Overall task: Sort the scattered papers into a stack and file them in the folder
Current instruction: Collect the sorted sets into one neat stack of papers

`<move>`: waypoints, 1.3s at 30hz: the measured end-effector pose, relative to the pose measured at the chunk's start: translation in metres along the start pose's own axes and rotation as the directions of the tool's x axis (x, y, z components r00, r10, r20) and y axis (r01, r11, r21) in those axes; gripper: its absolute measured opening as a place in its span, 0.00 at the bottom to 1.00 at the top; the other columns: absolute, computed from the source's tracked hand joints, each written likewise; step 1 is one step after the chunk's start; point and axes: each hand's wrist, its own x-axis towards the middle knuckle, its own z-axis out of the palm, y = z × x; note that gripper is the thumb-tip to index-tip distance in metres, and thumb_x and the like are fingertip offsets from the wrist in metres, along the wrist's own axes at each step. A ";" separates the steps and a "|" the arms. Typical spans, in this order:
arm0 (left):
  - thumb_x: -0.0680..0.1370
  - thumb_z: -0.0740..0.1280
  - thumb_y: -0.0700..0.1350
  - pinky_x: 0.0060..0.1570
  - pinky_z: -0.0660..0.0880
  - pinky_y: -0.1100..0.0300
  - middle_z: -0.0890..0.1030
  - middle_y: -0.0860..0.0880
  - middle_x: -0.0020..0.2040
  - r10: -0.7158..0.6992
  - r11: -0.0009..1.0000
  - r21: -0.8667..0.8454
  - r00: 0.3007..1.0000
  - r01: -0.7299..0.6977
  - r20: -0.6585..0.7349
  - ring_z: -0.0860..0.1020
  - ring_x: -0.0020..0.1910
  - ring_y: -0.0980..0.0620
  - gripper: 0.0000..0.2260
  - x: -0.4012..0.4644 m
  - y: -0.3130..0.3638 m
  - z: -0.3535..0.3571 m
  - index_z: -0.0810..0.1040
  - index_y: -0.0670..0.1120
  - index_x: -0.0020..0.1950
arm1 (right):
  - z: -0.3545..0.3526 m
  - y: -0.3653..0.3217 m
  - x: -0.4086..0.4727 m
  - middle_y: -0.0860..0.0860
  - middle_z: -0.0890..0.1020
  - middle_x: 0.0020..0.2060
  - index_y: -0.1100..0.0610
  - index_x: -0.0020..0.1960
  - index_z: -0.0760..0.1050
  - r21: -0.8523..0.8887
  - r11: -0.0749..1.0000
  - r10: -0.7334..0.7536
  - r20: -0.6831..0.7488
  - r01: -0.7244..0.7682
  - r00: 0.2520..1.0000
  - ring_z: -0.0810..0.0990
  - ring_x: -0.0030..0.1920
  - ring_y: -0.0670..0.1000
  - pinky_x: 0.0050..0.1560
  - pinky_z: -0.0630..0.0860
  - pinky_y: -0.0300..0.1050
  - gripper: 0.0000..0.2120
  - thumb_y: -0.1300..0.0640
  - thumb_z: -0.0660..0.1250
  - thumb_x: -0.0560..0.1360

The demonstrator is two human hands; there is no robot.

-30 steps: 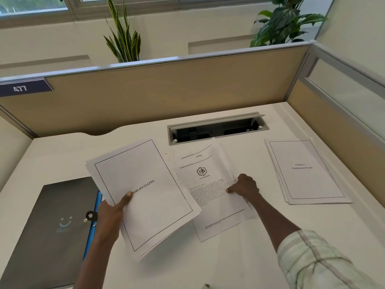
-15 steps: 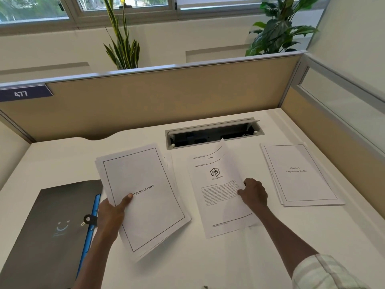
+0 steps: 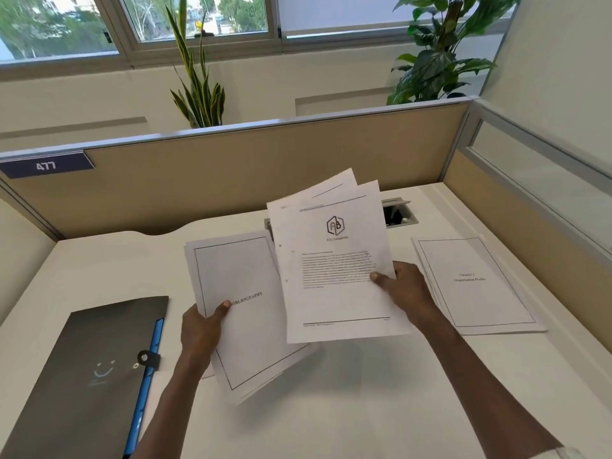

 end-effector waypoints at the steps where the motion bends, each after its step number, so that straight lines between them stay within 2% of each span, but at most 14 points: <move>1: 0.76 0.74 0.49 0.56 0.76 0.48 0.82 0.41 0.60 -0.004 1.000 -0.008 1.000 0.004 0.022 0.80 0.55 0.39 0.24 -0.001 0.003 0.004 0.76 0.39 0.67 | 0.002 -0.005 -0.003 0.49 0.86 0.46 0.55 0.51 0.83 0.066 0.998 0.013 0.035 -0.016 0.999 0.84 0.43 0.50 0.36 0.74 0.38 0.09 0.54 0.74 0.72; 4: 0.75 0.74 0.51 0.48 0.77 0.54 0.82 0.51 0.51 -0.004 0.999 -0.046 0.995 0.009 0.096 0.81 0.48 0.46 0.21 -0.004 0.012 0.017 0.77 0.44 0.65 | 0.011 -0.018 -0.015 0.49 0.86 0.45 0.51 0.46 0.83 0.163 0.985 0.029 0.121 -0.049 0.992 0.85 0.42 0.49 0.40 0.80 0.43 0.04 0.55 0.75 0.71; 6: 0.75 0.75 0.51 0.44 0.78 0.57 0.84 0.54 0.47 -0.014 0.995 -0.096 0.986 0.031 0.168 0.83 0.45 0.51 0.16 -0.007 0.018 0.024 0.78 0.48 0.60 | 0.020 -0.020 -0.021 0.50 0.86 0.46 0.53 0.48 0.83 0.162 0.985 0.034 0.152 -0.059 0.988 0.85 0.44 0.51 0.46 0.82 0.48 0.06 0.55 0.75 0.71; 8: 0.75 0.75 0.50 0.42 0.81 0.56 0.87 0.51 0.47 -0.020 0.989 -0.138 0.965 0.058 0.262 0.86 0.46 0.49 0.12 -0.012 0.023 0.030 0.82 0.46 0.54 | 0.028 -0.020 -0.027 0.50 0.86 0.46 0.56 0.51 0.83 0.110 0.993 0.025 0.163 -0.043 0.986 0.84 0.45 0.52 0.49 0.82 0.50 0.10 0.54 0.74 0.72; 11: 0.74 0.74 0.46 0.39 0.83 0.57 0.88 0.47 0.48 0.028 0.984 -0.175 0.919 0.045 0.393 0.87 0.48 0.48 0.05 -0.021 0.029 0.035 0.87 0.48 0.48 | 0.037 -0.016 -0.034 0.46 0.83 0.42 0.55 0.45 0.78 0.060 0.998 0.016 0.182 -0.027 0.983 0.82 0.43 0.50 0.41 0.79 0.43 0.11 0.51 0.76 0.69; 14: 0.71 0.73 0.47 0.40 0.82 0.56 0.88 0.46 0.48 0.054 0.990 -0.140 0.867 0.018 0.495 0.86 0.50 0.44 0.09 -0.030 0.034 0.042 0.88 0.49 0.49 | 0.039 -0.008 -0.036 0.49 0.84 0.49 0.55 0.53 0.77 0.172 0.978 0.071 0.273 -0.121 0.959 0.83 0.50 0.52 0.52 0.80 0.50 0.20 0.52 0.79 0.65; 16: 0.72 0.70 0.54 0.38 0.82 0.58 0.88 0.49 0.47 0.027 0.995 -0.101 0.878 0.024 0.477 0.86 0.49 0.45 0.10 -0.035 0.036 0.048 0.88 0.53 0.48 | 0.040 -0.005 -0.037 0.50 0.86 0.50 0.55 0.53 0.80 0.241 0.958 0.079 0.298 -0.155 0.951 0.84 0.50 0.52 0.54 0.81 0.52 0.18 0.56 0.79 0.65; 18: 0.74 0.63 0.69 0.44 0.82 0.53 0.88 0.51 0.49 -0.031 0.977 -0.178 0.896 0.121 0.442 0.86 0.49 0.49 0.22 -0.040 0.042 0.054 0.86 0.55 0.51 | 0.040 -0.004 -0.039 0.49 0.86 0.48 0.53 0.49 0.81 0.239 0.964 0.064 0.206 -0.113 0.977 0.85 0.44 0.46 0.43 0.82 0.41 0.13 0.58 0.78 0.66; 20: 0.72 0.58 0.76 0.52 0.82 0.49 0.87 0.50 0.55 0.021 0.952 -0.281 0.887 0.124 0.460 0.85 0.54 0.49 0.31 -0.040 0.047 0.058 0.84 0.55 0.58 | 0.040 -0.005 -0.039 0.44 0.84 0.43 0.53 0.52 0.81 0.239 0.970 0.027 0.083 -0.046 0.996 0.82 0.40 0.39 0.33 0.76 0.29 0.15 0.58 0.78 0.67; 23: 0.73 0.70 0.64 0.50 0.83 0.54 0.86 0.51 0.55 0.223 0.951 -0.295 0.865 -0.093 0.448 0.85 0.54 0.49 0.21 -0.046 0.059 0.064 0.84 0.52 0.59 | 0.037 -0.007 -0.036 0.44 0.82 0.42 0.56 0.56 0.80 0.261 0.965 -0.030 -0.016 0.033 0.999 0.81 0.41 0.38 0.31 0.75 0.27 0.17 0.58 0.78 0.68; 25: 0.75 0.73 0.54 0.47 0.84 0.55 0.87 0.53 0.53 0.266 0.950 -0.261 0.881 -0.171 0.392 0.86 0.51 0.51 0.12 -0.048 0.062 0.071 0.83 0.53 0.57 | 0.035 -0.009 -0.034 0.43 0.83 0.41 0.56 0.55 0.80 0.281 0.957 -0.063 -0.029 0.069 0.998 0.81 0.41 0.39 0.33 0.76 0.27 0.17 0.58 0.78 0.68; 27: 0.77 0.73 0.50 0.43 0.83 0.58 0.87 0.55 0.51 0.288 0.943 -0.267 0.888 -0.198 0.359 0.86 0.48 0.53 0.08 -0.050 0.064 0.076 0.82 0.55 0.56 | 0.034 -0.010 -0.033 0.43 0.84 0.42 0.55 0.54 0.80 0.322 0.943 -0.079 -0.032 0.085 0.996 0.82 0.42 0.39 0.35 0.76 0.28 0.16 0.59 0.78 0.68; 34: 0.68 0.79 0.53 0.38 0.81 0.60 0.87 0.56 0.47 0.267 0.955 -0.216 0.908 -0.204 0.322 0.86 0.44 0.55 0.13 -0.055 0.057 0.078 0.84 0.57 0.50 | 0.033 0.000 -0.035 0.40 0.85 0.41 0.45 0.48 0.78 0.379 0.924 -0.059 0.014 0.049 0.998 0.84 0.41 0.40 0.37 0.78 0.32 0.16 0.56 0.80 0.64; 39: 0.68 0.79 0.52 0.39 0.82 0.59 0.87 0.58 0.48 0.246 0.963 -0.196 0.904 -0.186 0.350 0.85 0.46 0.54 0.15 -0.061 0.052 0.082 0.83 0.60 0.53 | 0.040 0.003 -0.038 0.41 0.85 0.43 0.44 0.48 0.77 0.371 0.928 -0.056 0.034 0.040 0.998 0.83 0.43 0.43 0.36 0.78 0.32 0.17 0.56 0.80 0.65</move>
